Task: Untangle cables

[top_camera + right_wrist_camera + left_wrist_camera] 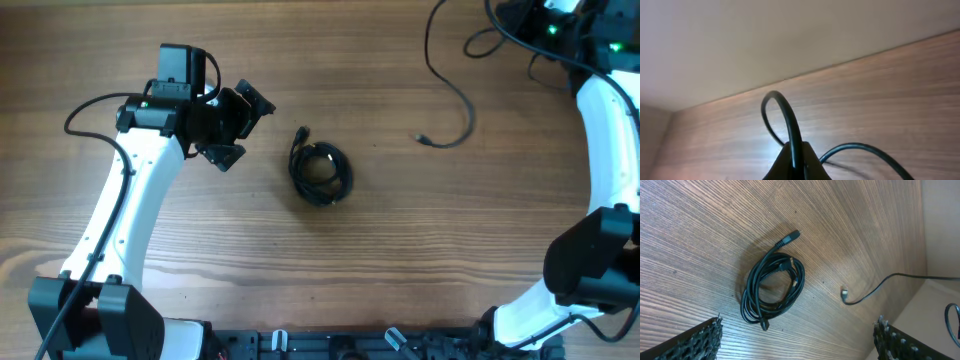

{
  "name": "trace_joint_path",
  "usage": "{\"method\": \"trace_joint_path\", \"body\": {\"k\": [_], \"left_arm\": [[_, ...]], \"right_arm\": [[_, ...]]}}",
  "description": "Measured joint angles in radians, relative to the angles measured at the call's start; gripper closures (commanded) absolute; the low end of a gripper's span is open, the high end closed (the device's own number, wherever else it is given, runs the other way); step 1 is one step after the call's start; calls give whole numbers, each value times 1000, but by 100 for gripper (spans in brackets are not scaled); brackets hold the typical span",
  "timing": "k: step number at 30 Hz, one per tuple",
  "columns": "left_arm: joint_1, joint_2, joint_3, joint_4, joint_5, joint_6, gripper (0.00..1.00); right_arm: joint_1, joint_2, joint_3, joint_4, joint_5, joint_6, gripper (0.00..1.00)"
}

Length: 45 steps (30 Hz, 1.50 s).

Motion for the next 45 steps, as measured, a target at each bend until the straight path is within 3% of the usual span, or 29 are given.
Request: {"method": "trace_joint_path", "body": {"k": [3, 4, 5, 6, 10, 13, 20, 25, 31, 35, 38, 41, 42, 44, 45], "left_arm": [[0, 0, 0, 1, 0, 0, 2], [0, 0, 0, 2, -2, 0, 1], [0, 0, 0, 2, -3, 0, 1], [0, 0, 0, 3, -3, 0, 1], [0, 0, 0, 7, -3, 0, 1], [0, 0, 0, 5, -3, 0, 1], [0, 0, 0, -4, -3, 0, 1], [0, 0, 0, -5, -3, 0, 1], [0, 0, 0, -5, -3, 0, 1], [0, 0, 0, -5, -3, 0, 1], [0, 0, 0, -5, -3, 0, 1], [0, 0, 0, -4, -3, 0, 1], [0, 0, 0, -5, -3, 0, 1], [0, 0, 0, -5, -3, 0, 1], [0, 0, 0, -5, -3, 0, 1]], "right_arm": [[1, 2, -1, 142, 184, -2, 95], [0, 6, 0, 216, 315, -31, 68], [-9, 12, 0, 259, 446, -58, 19], [-23, 22, 0, 285, 542, -91, 1], [-113, 99, 3, 156, 786, -195, 0], [-138, 148, 4, 40, 826, -196, 0], [-132, 155, 3, -117, 359, -117, 0], [-111, 189, 3, -89, 412, -45, 1], [-129, 329, -4, 120, 520, -36, 1], [-177, 343, -4, 169, 524, -31, 1], [-237, 420, -4, 152, 527, 92, 1], [-253, 452, -5, 225, 467, 145, 11], [-253, 458, -5, 252, 435, 160, 21], [-251, 463, -5, 292, 402, 213, 53], [-251, 469, -5, 317, 388, 228, 62]]}}
